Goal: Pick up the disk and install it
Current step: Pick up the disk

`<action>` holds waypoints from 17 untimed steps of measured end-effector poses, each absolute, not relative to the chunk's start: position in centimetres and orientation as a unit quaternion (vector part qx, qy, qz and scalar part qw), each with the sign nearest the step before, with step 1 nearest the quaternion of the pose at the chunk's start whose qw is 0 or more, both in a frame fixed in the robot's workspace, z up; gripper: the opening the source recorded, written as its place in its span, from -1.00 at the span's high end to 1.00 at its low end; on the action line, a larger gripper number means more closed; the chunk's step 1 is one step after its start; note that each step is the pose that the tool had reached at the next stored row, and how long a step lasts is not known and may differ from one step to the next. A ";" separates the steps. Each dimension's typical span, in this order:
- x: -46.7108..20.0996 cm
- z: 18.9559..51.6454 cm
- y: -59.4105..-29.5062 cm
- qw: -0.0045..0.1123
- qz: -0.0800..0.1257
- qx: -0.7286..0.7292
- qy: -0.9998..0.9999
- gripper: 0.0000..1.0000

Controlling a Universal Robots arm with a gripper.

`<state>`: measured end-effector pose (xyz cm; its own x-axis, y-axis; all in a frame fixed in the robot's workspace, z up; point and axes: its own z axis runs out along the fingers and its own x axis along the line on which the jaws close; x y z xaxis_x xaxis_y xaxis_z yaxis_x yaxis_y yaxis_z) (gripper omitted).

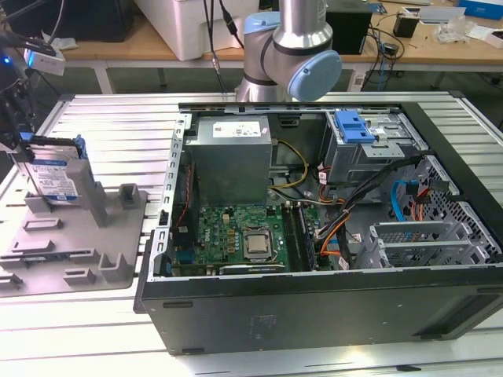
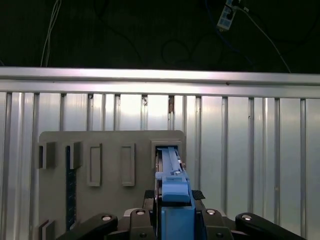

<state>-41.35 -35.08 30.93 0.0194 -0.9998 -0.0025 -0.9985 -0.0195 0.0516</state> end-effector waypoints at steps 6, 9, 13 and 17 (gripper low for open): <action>-41.4 31.0 -35.1 0.017 -0.019 0.714 -0.700 0.25; -41.4 31.0 -35.1 0.017 -0.019 0.714 -0.700 0.25; -41.4 31.0 -35.1 0.017 -0.019 0.714 -0.700 0.11; -41.4 31.0 -35.1 0.017 -0.018 0.714 -0.700 0.11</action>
